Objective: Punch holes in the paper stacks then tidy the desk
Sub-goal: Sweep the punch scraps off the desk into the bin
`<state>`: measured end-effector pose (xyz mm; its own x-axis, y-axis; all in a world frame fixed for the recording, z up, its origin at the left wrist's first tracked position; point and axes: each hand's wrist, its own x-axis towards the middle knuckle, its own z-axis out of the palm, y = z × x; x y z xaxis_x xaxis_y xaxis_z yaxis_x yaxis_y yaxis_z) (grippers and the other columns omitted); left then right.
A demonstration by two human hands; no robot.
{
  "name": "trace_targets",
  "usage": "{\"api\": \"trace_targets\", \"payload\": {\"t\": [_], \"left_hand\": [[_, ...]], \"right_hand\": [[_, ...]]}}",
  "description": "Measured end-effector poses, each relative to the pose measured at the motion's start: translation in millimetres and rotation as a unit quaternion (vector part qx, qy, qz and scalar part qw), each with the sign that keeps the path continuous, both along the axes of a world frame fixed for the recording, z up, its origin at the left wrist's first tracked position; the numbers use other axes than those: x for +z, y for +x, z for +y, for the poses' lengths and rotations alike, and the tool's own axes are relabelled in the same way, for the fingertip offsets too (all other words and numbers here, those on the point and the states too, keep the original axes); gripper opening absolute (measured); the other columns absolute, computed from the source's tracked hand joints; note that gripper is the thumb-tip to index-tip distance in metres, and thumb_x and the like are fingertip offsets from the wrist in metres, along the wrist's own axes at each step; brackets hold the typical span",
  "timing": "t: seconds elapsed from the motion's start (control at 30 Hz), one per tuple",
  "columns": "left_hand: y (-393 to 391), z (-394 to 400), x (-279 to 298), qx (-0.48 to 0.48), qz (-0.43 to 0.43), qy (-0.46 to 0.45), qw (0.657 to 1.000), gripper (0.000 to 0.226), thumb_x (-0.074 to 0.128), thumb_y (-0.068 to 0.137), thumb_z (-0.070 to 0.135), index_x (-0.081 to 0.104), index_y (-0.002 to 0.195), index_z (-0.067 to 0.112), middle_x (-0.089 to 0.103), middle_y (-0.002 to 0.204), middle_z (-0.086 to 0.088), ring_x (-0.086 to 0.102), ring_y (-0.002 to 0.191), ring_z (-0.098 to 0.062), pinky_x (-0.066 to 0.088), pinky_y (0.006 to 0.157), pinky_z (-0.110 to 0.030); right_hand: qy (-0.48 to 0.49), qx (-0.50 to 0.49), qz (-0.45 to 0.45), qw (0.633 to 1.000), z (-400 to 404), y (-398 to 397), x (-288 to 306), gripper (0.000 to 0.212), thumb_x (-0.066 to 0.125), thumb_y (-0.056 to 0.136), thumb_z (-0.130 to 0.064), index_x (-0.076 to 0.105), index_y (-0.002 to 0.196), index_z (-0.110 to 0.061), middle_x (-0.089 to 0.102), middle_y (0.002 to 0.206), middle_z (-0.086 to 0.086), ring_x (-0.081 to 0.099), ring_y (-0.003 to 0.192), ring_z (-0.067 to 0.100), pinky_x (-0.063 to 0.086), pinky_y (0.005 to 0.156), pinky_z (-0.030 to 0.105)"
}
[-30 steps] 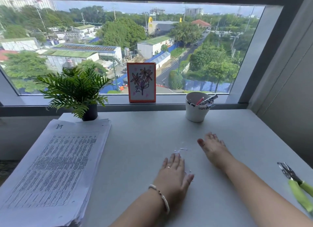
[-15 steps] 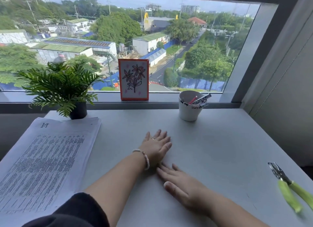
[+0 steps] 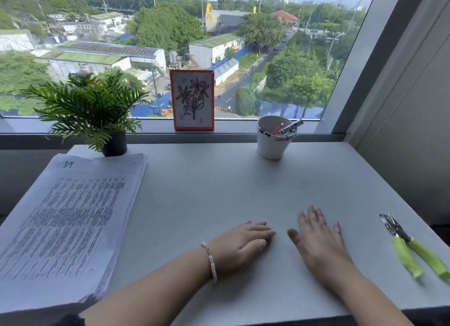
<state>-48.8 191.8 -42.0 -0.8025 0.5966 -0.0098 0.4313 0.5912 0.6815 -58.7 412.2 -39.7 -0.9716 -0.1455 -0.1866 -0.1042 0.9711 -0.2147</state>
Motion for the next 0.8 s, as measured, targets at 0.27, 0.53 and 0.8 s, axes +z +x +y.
{"api": "trace_targets", "payload": {"t": [0.27, 0.53, 0.8], "left_hand": [[-10.4, -37.7, 21.5, 0.232, 0.030, 0.097, 0.967, 0.057, 0.027, 0.088, 0.036, 0.055, 0.131, 0.011, 0.051, 0.139, -0.002, 0.038, 0.130, -0.003, 0.019, 0.104, -0.004], [4.9, -28.1, -4.3, 0.283, 0.028, -0.231, 0.931, 0.056, 0.014, 0.101, 0.037, 0.012, 0.152, 0.013, -0.002, 0.160, -0.001, -0.007, 0.147, -0.015, -0.008, 0.118, -0.036], [19.3, 21.7, 0.3, 0.211, 0.033, -0.124, 0.969, 0.051, 0.023, 0.103, 0.027, 0.017, 0.151, 0.011, 0.009, 0.160, -0.005, 0.003, 0.147, -0.016, -0.003, 0.117, -0.030]], "right_hand": [[-0.051, 0.141, 0.000, 0.989, -98.7, 30.5, -3.4, 0.133, -0.035, 0.045, -0.082, -0.004, 0.154, -0.014, -0.017, 0.160, 0.002, -0.023, 0.144, 0.012, -0.020, 0.114, 0.040], [-0.470, -0.084, 0.034, 0.878, -58.8, 33.9, 23.1, 0.078, 0.025, 0.087, -0.065, 0.034, 0.146, -0.016, 0.028, 0.153, -0.010, 0.022, 0.137, -0.006, 0.013, 0.107, 0.006], [-0.184, -0.035, 0.005, 0.982, -73.9, 27.4, 0.8, 0.066, 0.014, 0.099, -0.050, 0.013, 0.154, -0.014, 0.004, 0.162, 0.002, -0.005, 0.149, 0.015, -0.008, 0.118, 0.032]]}}
